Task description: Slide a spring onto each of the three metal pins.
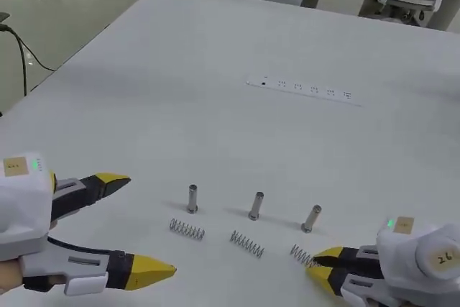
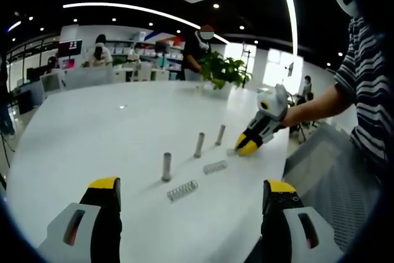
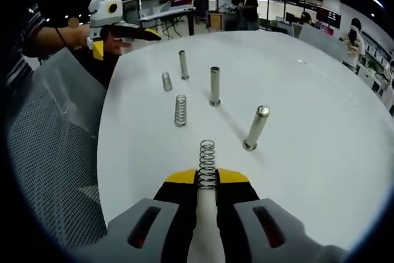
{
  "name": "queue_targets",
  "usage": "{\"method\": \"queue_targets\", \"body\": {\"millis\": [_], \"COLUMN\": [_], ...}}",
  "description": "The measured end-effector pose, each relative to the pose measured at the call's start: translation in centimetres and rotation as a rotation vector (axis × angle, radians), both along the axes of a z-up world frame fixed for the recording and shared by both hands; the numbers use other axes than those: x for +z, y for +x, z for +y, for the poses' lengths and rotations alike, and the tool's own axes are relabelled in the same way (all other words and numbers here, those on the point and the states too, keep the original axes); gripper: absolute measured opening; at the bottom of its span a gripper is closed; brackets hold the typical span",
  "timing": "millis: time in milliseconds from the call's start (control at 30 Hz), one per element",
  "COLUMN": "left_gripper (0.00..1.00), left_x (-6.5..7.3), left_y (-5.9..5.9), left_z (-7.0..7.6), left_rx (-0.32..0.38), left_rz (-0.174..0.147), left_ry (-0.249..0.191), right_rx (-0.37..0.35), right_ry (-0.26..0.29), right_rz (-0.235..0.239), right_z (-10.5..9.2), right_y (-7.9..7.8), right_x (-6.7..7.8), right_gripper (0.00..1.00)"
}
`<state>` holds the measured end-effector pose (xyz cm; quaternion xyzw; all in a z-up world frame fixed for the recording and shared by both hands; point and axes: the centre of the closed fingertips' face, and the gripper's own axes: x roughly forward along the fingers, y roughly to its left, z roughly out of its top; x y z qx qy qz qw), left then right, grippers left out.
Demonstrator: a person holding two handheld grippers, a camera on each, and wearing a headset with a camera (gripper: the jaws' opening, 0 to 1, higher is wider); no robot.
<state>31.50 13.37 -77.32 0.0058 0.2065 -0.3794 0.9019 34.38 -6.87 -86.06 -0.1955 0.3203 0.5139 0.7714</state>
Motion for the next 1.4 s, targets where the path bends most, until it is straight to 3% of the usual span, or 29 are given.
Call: {"method": "queue_targets", "body": {"millis": [500,933,1133,1400], "left_gripper": [0.92,0.88,0.79,0.7], "left_x": [0.5,1.2,1.3,1.2], "left_y": [-0.4,-1.1,-1.6,-1.5], "left_z": [-1.0,-2.4,-3.4,-4.8], "left_rx": [-0.039,-0.103,-0.156,-0.23], "left_rz": [-0.006,-0.006,0.021,0.024], "left_ry": [-0.011,-0.035,-0.083,-0.082], "right_rx": [0.076,0.137,0.169,0.223], "right_ry": [0.025,0.021,0.015,0.003], "right_rz": [-0.037,-0.066,-0.085,-0.104], "right_z": [0.7,1.0,1.3,1.5], "right_y": [-0.3,-0.6,-0.9,-1.5], "right_x": [3.3,4.9,5.4,5.6], "right_gripper": [0.08,0.08,0.08,0.08]}}
